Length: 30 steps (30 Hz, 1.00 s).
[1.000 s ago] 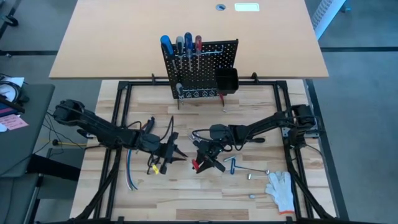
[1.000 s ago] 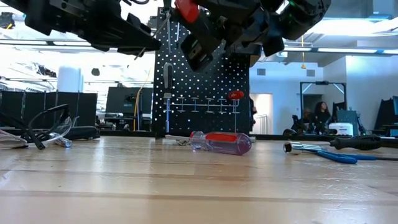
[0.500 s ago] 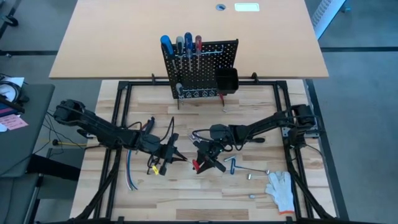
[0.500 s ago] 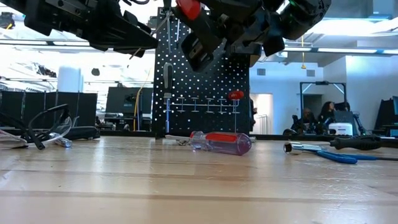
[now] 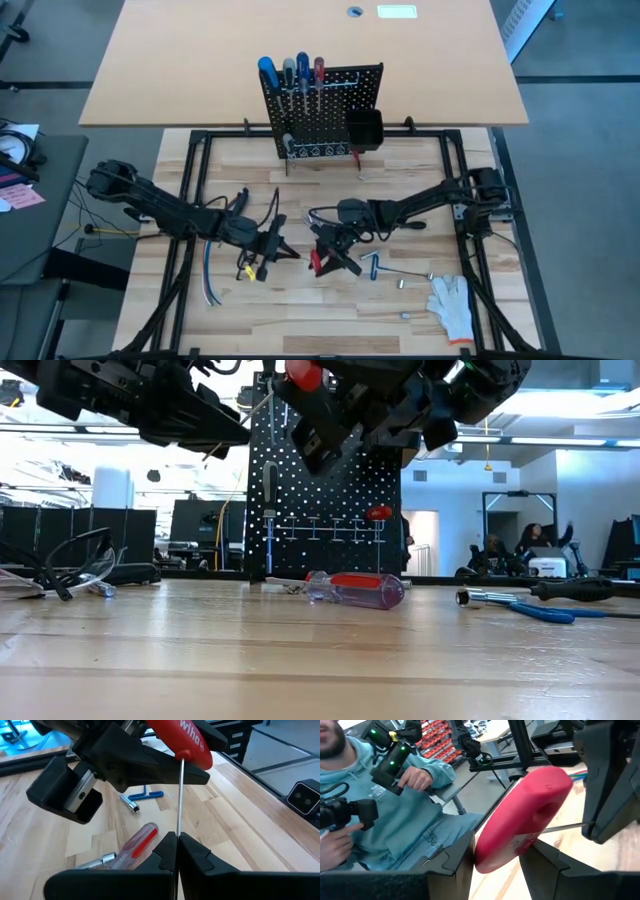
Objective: Hang tools onto peg board
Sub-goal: Hang the allen wrench on the pegboard
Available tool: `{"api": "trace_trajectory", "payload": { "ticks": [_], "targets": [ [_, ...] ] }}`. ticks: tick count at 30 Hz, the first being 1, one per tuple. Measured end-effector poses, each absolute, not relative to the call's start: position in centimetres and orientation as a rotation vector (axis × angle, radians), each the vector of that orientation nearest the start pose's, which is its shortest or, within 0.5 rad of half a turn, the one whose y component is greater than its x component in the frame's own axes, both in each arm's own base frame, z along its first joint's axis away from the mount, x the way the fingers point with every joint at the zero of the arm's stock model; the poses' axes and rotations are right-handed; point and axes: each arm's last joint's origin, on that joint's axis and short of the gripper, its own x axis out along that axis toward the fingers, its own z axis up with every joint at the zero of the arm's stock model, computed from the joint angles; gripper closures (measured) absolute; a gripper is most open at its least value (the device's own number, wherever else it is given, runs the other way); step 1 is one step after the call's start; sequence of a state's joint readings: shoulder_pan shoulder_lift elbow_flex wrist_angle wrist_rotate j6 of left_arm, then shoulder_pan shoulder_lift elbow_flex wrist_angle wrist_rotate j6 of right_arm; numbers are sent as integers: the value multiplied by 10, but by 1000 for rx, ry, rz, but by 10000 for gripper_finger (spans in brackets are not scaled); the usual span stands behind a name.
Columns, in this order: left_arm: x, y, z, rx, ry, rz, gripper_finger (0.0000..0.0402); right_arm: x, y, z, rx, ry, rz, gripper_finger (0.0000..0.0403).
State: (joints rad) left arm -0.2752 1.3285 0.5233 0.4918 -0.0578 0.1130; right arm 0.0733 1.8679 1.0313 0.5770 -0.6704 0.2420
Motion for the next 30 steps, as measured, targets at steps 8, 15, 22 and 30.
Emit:
{"api": "trace_trajectory", "payload": {
  "ticks": [8, 15, 22, 30],
  "targets": [
    [244, -67, 184, 103, 252, -217, 401, 391, 39, 187, 326, 385, 674, 251],
    [234, -63, 175, 37, 208, -206, 401, 390, 33, 181, 359, 447, 621, 251],
    [227, -60, 167, -1, 206, -178, 401, 387, 28, 176, 368, 521, 528, 251],
    [220, -54, 163, -46, 164, -133, 401, 367, 31, 195, 239, 635, 282, 251]
  ]
}}
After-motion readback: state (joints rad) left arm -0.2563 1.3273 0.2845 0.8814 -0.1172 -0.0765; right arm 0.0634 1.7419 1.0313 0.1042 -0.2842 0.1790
